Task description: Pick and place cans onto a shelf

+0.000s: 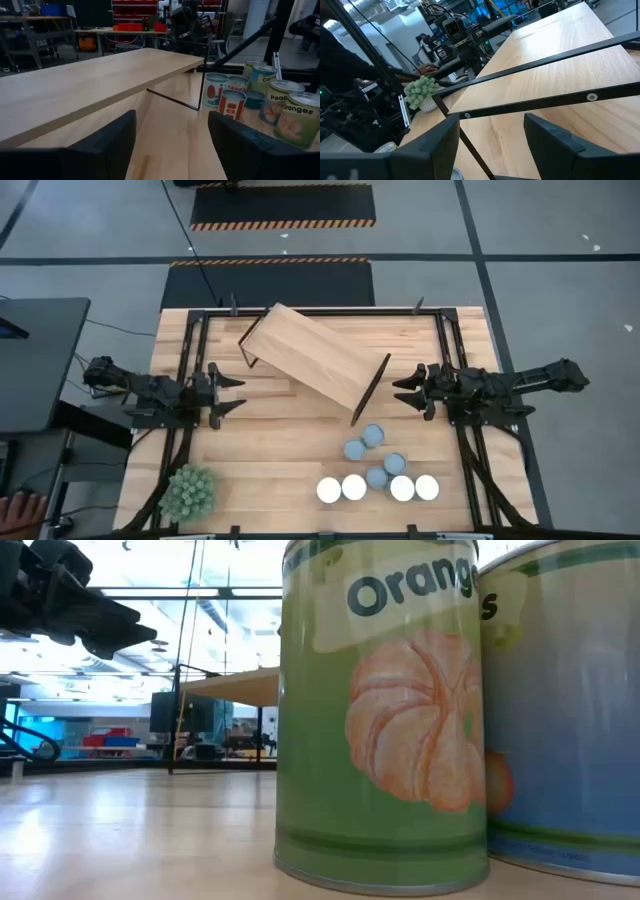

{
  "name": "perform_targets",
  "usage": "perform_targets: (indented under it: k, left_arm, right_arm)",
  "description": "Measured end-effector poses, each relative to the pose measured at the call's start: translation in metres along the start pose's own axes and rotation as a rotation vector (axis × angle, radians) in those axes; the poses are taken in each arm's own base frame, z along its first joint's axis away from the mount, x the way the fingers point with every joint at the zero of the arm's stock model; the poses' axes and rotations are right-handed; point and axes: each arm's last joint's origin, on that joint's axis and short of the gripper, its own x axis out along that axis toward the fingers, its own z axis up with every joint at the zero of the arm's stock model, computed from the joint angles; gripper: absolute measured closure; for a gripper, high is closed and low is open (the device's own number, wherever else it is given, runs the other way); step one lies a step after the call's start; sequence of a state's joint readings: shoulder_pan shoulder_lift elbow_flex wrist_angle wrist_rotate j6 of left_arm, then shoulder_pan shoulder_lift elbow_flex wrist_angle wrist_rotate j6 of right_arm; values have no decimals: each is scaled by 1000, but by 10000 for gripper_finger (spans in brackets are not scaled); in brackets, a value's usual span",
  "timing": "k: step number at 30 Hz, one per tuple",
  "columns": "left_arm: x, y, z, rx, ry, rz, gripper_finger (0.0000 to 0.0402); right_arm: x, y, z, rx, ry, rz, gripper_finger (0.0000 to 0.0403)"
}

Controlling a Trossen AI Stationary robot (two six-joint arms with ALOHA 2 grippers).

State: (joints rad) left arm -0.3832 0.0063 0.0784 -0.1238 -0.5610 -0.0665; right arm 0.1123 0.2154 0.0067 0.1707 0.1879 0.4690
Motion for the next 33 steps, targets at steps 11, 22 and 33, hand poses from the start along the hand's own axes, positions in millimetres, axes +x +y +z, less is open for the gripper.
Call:
perform_targets:
  k: [11, 22, 33]
  left_arm:
    - [0, 0, 0, 1, 1, 0, 147]
    - [0, 0, 0, 0, 1, 0, 147]
    - [0, 0, 0, 0, 0, 0, 147]
  right_arm:
    - [0, 0, 0, 0, 0, 0, 174]
    - [0, 0, 0, 0, 0, 0, 174]
    - [0, 0, 0, 0, 0, 0, 174]
